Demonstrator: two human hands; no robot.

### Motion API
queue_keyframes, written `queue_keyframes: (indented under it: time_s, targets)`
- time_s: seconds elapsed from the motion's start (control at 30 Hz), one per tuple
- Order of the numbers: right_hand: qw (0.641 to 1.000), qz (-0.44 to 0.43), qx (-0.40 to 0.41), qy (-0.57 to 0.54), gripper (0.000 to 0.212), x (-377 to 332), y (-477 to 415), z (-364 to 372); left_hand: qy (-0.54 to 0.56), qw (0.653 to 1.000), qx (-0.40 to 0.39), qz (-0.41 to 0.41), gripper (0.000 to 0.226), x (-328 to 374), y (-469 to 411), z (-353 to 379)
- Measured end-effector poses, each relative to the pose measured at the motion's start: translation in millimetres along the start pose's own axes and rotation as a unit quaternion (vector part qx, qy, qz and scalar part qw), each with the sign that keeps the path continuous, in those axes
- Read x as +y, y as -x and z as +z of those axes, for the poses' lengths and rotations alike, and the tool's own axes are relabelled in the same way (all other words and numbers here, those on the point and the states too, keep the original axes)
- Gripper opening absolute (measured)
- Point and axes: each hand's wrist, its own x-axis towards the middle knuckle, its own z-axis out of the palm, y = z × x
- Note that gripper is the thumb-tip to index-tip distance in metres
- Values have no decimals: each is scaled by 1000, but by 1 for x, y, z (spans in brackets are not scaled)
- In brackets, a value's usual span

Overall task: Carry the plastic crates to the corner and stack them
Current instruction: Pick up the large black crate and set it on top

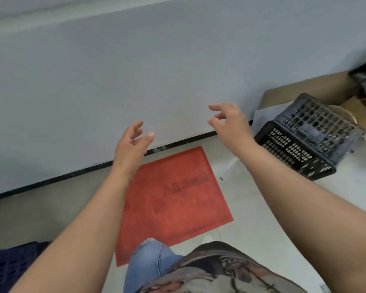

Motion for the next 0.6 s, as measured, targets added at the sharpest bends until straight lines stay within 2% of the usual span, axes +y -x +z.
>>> queue_keyframes:
  time_s: [0.4, 0.6]
  targets:
    - [990, 98, 98, -15, 34, 84, -32, -72, -28, 984, -173, 27, 44, 36, -66, 141]
    - [982, 137, 129, 0, 34, 130, -54, -98, -25, 973, -230, 7, 43, 31, -87, 204]
